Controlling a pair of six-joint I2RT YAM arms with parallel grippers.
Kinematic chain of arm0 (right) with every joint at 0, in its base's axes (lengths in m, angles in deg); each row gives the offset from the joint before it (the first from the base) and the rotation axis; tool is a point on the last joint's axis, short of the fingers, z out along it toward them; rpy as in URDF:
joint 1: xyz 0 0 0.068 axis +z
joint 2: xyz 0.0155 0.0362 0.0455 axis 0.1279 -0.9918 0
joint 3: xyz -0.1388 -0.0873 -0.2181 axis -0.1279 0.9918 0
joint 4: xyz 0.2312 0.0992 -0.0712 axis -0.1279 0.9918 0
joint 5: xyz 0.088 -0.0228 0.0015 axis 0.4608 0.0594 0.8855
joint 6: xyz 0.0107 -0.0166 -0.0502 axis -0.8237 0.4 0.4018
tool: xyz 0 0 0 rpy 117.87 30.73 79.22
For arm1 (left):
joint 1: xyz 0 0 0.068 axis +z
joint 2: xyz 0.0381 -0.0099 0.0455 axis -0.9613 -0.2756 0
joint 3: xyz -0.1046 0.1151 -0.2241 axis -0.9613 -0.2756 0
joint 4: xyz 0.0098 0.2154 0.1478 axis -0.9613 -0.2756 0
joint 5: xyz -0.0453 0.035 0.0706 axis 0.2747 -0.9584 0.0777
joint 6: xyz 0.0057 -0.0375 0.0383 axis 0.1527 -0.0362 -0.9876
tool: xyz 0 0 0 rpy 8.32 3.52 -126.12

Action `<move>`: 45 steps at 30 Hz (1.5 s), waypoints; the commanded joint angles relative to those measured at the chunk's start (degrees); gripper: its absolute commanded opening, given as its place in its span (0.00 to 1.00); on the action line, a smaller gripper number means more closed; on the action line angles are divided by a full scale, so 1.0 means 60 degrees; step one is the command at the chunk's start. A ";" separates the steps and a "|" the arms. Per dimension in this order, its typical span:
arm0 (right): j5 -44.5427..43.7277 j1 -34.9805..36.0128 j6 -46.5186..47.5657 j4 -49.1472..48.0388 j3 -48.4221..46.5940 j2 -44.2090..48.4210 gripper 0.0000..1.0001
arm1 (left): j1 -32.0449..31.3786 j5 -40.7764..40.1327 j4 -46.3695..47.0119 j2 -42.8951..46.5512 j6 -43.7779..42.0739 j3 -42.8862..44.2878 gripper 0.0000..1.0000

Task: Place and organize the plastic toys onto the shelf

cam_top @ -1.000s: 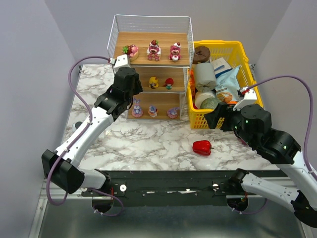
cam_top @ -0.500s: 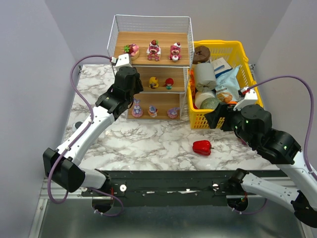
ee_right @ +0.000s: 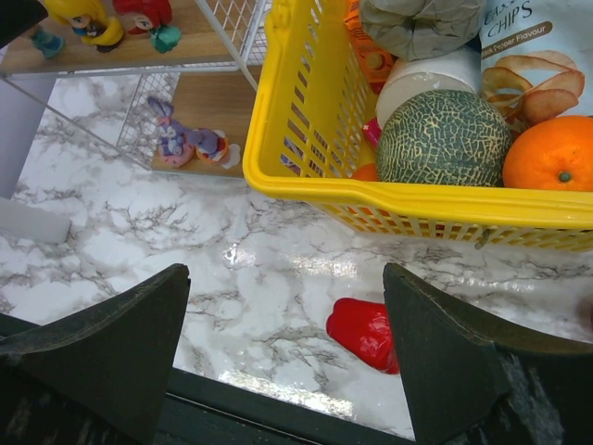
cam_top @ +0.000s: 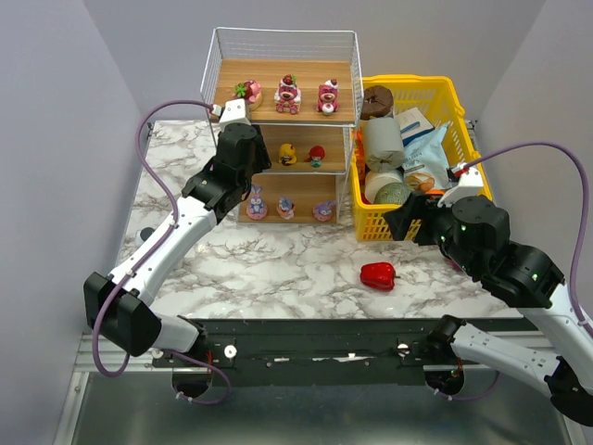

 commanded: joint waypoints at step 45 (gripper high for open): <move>-0.0247 -0.0043 -0.0115 -0.0077 0.0102 0.0065 0.92 | 0.0057 0.0449 0.0172 0.0712 -0.0584 -0.1374 0.58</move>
